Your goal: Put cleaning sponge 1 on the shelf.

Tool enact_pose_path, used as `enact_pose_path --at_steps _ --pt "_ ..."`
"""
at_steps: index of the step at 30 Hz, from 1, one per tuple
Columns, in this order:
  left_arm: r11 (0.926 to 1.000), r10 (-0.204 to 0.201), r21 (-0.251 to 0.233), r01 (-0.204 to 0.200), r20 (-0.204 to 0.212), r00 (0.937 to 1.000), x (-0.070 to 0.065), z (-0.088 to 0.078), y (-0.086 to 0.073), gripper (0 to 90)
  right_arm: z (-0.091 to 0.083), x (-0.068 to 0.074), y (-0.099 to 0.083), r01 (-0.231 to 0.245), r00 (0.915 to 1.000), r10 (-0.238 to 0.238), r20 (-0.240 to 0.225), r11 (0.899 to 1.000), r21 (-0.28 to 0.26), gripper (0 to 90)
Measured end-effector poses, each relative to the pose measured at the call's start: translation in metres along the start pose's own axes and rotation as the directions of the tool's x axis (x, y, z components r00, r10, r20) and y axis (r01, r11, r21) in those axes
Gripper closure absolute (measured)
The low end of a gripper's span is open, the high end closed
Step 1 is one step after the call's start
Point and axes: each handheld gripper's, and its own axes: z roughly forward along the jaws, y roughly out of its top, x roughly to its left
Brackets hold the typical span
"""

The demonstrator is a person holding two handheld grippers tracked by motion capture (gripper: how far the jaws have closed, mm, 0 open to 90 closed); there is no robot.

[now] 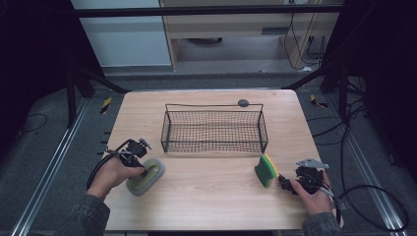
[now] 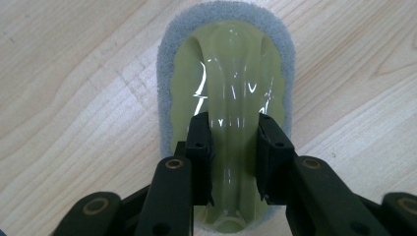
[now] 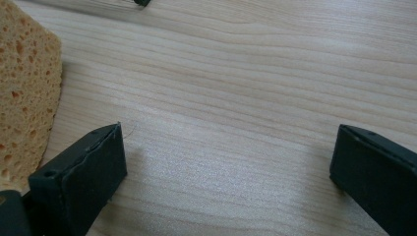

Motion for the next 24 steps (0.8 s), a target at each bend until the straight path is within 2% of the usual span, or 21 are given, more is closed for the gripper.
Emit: enact_pose_path --at_steps 3,4,6,7,8,9,10,11,13,14,15,16,17,18,19,20,21,22,23,24 --pt "0.9984 0.052 -0.024 -0.052 -0.009 0.9986 -0.004 -0.009 -0.001 70.6 0.000 0.000 0.000 0.000 1.0000 0.000 0.000 1.000 0.000 0.8" --pt "0.9940 0.097 -0.049 -0.097 -0.019 0.9951 -0.007 -0.017 -0.002 70.7 0.000 0.000 0.000 0.000 1.0000 0.000 0.000 1.000 0.000 0.8" --pt "0.9921 0.110 -0.060 -0.111 -0.021 0.9938 -0.009 -0.021 -0.003 70.7 0.000 0.000 0.000 0.000 1.0000 0.000 0.000 1.000 0.000 0.8" --pt "0.9848 0.150 -0.082 -0.153 -0.036 0.9880 -0.014 -0.029 -0.004 70.7 0.000 0.000 0.000 -0.001 1.0000 0.001 0.000 1.000 0.000 0.8" --pt "0.9848 0.150 -0.082 -0.153 -0.036 0.9880 -0.014 -0.029 -0.004 70.7 0.000 0.000 0.000 -0.001 1.0000 0.001 0.000 1.000 0.000 0.8" --pt "0.9754 0.191 -0.099 -0.197 -0.064 0.9794 -0.019 -0.037 -0.003 70.7 0.000 0.000 0.000 0.000 1.0000 0.000 0.000 1.000 0.000 0.8" --pt "0.9754 0.191 -0.099 -0.197 -0.064 0.9794 -0.019 -0.037 -0.003 70.7 0.000 0.000 0.000 0.000 1.0000 0.000 0.000 1.000 0.000 0.8" --pt "0.9643 0.236 -0.099 -0.246 -0.096 0.9669 -0.023 -0.043 -0.002 70.7 0.000 0.000 0.000 0.000 1.0000 0.000 0.000 1.000 0.000 0.8" --pt "0.9521 0.273 -0.109 -0.285 -0.117 0.9549 -0.026 -0.049 0.000 70.7 0.000 0.000 0.000 0.000 1.0000 0.000 0.000 1.000 0.000 0.8" --pt "0.9521 0.273 -0.109 -0.285 -0.117 0.9549 -0.026 -0.049 0.000 70.7 0.000 0.000 0.000 0.000 1.0000 0.000 0.000 1.000 0.000 0.8" --pt "0.9458 0.289 -0.117 -0.303 -0.123 0.9494 -0.027 -0.052 0.001 70.7 0.000 0.000 0.000 0.000 1.0000 0.000 0.000 1.000 0.000 0.8" --pt "0.9343 0.316 -0.131 -0.331 -0.127 0.9403 -0.028 -0.057 0.003 70.7 0.000 0.000 0.000 0.000 1.0000 0.000 0.000 1.000 0.000 0.8" --pt "0.9343 0.316 -0.131 -0.331 -0.127 0.9403 -0.028 -0.057 0.003 70.7 0.000 0.000 0.000 0.000 1.0000 0.000 0.000 1.000 0.000 0.8" --pt "0.9238 0.340 -0.136 -0.358 -0.141 0.9299 -0.030 -0.063 0.005 70.7 0.000 0.000 0.000 0.001 1.0000 -0.001 0.000 1.000 0.000 0.8" --pt "0.9238 0.340 -0.136 -0.358 -0.141 0.9299 -0.030 -0.063 0.005 70.7 0.000 0.000 0.000 0.001 1.0000 -0.001 0.000 1.000 0.000 0.8" --pt "0.9114 0.367 -0.142 -0.386 -0.142 0.9192 -0.030 -0.070 0.008 70.8 0.000 0.000 0.000 -0.001 1.0000 0.001 0.005 1.000 0.000 0.8" --pt "0.9114 0.367 -0.142 -0.386 -0.142 0.9192 -0.030 -0.070 0.008 70.8 0.000 0.000 0.000 -0.001 1.0000 0.001 0.005 1.000 0.000 0.8" --pt "0.9066 0.378 -0.147 -0.395 -0.134 0.9161 -0.030 -0.073 0.010 70.8 0.001 0.001 0.001 -0.004 1.0000 0.004 0.005 1.000 0.000 0.8" --pt "0.9006 0.394 -0.142 -0.411 -0.133 0.9096 -0.031 -0.075 0.012 70.8 0.001 0.001 0.001 -0.006 1.0000 0.006 0.007 1.000 -0.001 0.8" --pt "0.8854 0.428 -0.130 -0.446 -0.145 0.8920 -0.031 -0.079 0.018 70.8 0.001 0.001 0.001 -0.009 1.0000 0.009 0.005 1.000 -0.002 0.8"
